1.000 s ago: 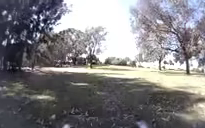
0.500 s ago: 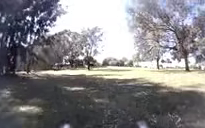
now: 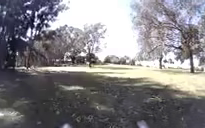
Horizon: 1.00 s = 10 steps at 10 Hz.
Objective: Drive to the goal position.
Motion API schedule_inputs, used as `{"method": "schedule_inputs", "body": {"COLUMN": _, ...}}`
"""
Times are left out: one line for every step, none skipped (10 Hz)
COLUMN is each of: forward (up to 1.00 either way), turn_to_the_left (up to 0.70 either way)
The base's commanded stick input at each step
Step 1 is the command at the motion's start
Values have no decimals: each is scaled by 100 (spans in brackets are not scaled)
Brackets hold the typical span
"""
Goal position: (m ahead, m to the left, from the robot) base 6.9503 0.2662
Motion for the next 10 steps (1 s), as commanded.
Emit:
{"method": "schedule_inputs", "body": {"forward": 100, "turn_to_the_left": -15}}
{"method": "schedule_inputs", "body": {"forward": 100, "turn_to_the_left": 0}}
{"method": "schedule_inputs", "body": {"forward": 100, "turn_to_the_left": 0}}
{"method": "schedule_inputs", "body": {"forward": 100, "turn_to_the_left": 0}}
{"method": "schedule_inputs", "body": {"forward": 100, "turn_to_the_left": 0}}
{"method": "schedule_inputs", "body": {"forward": 100, "turn_to_the_left": 0}}
{"method": "schedule_inputs", "body": {"forward": 100, "turn_to_the_left": 0}}
{"method": "schedule_inputs", "body": {"forward": 100, "turn_to_the_left": 0}}
{"method": "schedule_inputs", "body": {"forward": 100, "turn_to_the_left": 0}}
{"method": "schedule_inputs", "body": {"forward": 100, "turn_to_the_left": 0}}
